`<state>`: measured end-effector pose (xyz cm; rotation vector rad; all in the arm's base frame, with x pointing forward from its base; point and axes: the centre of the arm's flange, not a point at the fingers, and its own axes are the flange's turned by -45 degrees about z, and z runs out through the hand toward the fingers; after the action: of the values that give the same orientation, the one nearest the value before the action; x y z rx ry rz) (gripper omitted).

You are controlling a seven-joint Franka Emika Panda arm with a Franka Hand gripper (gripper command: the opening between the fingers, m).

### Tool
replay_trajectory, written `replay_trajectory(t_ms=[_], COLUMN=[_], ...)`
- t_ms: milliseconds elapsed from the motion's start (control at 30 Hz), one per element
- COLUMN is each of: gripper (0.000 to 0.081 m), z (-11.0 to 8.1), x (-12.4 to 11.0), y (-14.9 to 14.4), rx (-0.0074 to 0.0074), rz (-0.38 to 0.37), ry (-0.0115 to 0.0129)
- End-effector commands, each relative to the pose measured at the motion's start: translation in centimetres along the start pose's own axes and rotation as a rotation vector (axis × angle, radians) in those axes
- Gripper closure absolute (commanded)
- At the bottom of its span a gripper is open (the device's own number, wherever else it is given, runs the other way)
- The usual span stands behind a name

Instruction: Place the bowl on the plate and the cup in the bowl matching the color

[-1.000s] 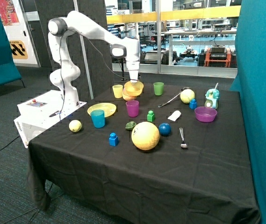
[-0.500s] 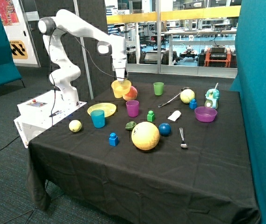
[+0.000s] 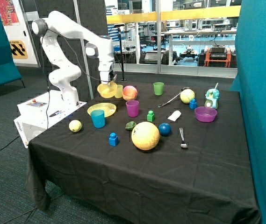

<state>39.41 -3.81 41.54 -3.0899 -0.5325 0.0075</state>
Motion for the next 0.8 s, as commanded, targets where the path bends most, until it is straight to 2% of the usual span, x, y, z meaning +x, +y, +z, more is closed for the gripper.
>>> replay_trajectory(t_ms=[0, 267, 533, 767], gripper=[0.0808, 0.0808, 0.0808, 0.0808], z=[1.7, 3.8, 6.0, 7.1], x=[-4.2, -5.3, -4.8, -4.5], y=[0.3, 0.4, 1.2, 1.8], rx=[-0.0066, -0.0066, -0.0066, -0.0066], rz=[0.122, 0.125, 0.125, 0.133], ry=[0.0041, 0.0041, 0.0041, 0.0041])
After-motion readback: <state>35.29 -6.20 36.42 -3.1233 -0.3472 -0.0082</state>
